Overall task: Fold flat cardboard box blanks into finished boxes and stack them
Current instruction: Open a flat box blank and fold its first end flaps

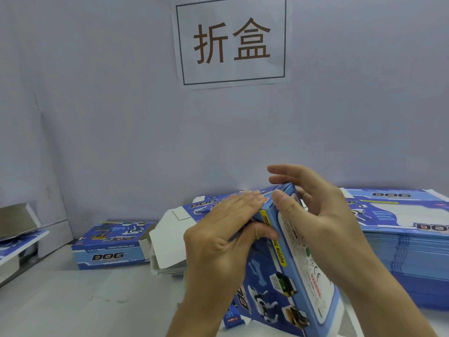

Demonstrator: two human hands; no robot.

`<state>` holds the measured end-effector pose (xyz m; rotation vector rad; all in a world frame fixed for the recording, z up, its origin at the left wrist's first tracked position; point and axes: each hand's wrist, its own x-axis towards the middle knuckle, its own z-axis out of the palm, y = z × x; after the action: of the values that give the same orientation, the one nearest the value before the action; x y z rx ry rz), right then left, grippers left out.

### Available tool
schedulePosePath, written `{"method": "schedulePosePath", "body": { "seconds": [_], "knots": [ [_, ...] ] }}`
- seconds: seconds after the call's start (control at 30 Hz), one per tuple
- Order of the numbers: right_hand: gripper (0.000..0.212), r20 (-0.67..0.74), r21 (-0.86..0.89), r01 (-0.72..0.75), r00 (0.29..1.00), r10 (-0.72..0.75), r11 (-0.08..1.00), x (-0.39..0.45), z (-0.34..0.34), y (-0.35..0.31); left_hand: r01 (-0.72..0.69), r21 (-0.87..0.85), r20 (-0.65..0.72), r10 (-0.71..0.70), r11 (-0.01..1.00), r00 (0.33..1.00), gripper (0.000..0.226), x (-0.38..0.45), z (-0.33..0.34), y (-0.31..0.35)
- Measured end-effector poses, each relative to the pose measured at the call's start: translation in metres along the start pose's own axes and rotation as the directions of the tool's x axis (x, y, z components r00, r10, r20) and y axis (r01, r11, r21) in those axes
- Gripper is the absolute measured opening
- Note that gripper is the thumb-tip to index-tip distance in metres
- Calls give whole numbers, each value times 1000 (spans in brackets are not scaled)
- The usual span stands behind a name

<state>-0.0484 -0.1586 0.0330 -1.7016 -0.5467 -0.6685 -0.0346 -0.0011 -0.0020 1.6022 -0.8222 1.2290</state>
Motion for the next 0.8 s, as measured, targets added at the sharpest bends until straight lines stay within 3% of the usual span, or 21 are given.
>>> {"method": "schedulePosePath", "body": {
  "seconds": [0.13, 0.2, 0.3, 0.47, 0.6, 0.7, 0.8],
  "knots": [
    [47, 71, -61, 23, 997, -19, 998, -3, 4, -2, -16, 39, 56, 13, 999, 998, 34, 5, 0, 0],
    [47, 12, -93, 57, 998, -56, 994, -2, 3, 0, 34, 45, 121, -39, 998, 992, 46, 8, -5, -3],
    [47, -90, 0, 42, 995, -42, 999, 0, -2, 1, 181, 81, 189, -193, 980, 963, 69, 10, -16, -10],
    [42, -181, 72, 65, 982, -51, 995, -2, 8, -3, 206, 94, 45, -211, 974, 977, 55, 9, -12, -4],
    [42, -152, 68, 105, 984, -93, 992, -3, 10, -12, 106, 157, 42, -114, 982, 993, 54, 13, -17, -5],
    [33, -227, -134, 198, 948, -224, 971, -1, 7, -22, 146, 67, -184, -132, 987, 974, 47, 16, -27, -10],
    [26, -368, -247, 319, 843, -393, 915, -1, 4, -32, 302, -97, -488, -309, 948, 816, 36, 24, -41, -18]
  ]
}}
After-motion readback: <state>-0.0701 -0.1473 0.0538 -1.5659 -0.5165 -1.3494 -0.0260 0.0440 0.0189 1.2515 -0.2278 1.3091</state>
